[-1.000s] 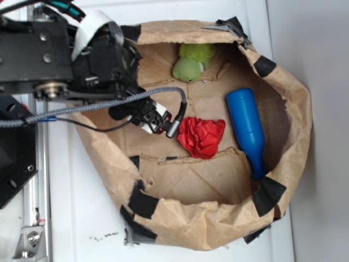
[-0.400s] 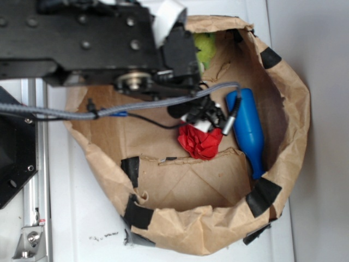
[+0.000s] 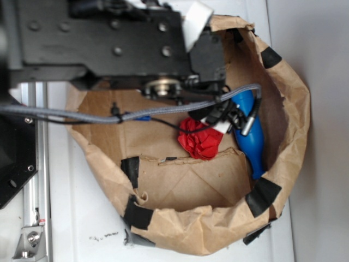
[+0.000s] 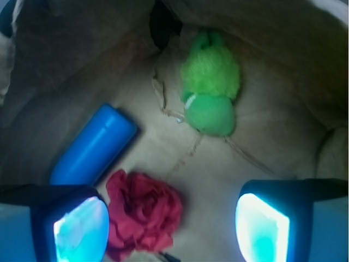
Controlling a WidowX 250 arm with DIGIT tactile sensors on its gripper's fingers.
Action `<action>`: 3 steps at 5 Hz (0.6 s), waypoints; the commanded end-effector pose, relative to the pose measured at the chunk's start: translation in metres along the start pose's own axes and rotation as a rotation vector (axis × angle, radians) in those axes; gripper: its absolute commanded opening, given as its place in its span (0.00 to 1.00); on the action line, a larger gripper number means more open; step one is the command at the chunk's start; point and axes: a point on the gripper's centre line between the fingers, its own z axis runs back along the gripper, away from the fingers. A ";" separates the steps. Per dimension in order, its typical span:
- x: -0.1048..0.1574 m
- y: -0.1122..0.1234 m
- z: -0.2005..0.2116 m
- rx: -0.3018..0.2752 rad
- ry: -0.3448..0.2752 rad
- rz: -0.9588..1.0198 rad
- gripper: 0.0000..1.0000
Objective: Grab the green animal.
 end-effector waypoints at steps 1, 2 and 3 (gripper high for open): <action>0.033 0.014 0.002 -0.051 -0.158 0.035 1.00; 0.039 0.016 -0.008 -0.043 -0.200 0.020 1.00; 0.042 0.018 -0.015 -0.035 -0.231 0.020 1.00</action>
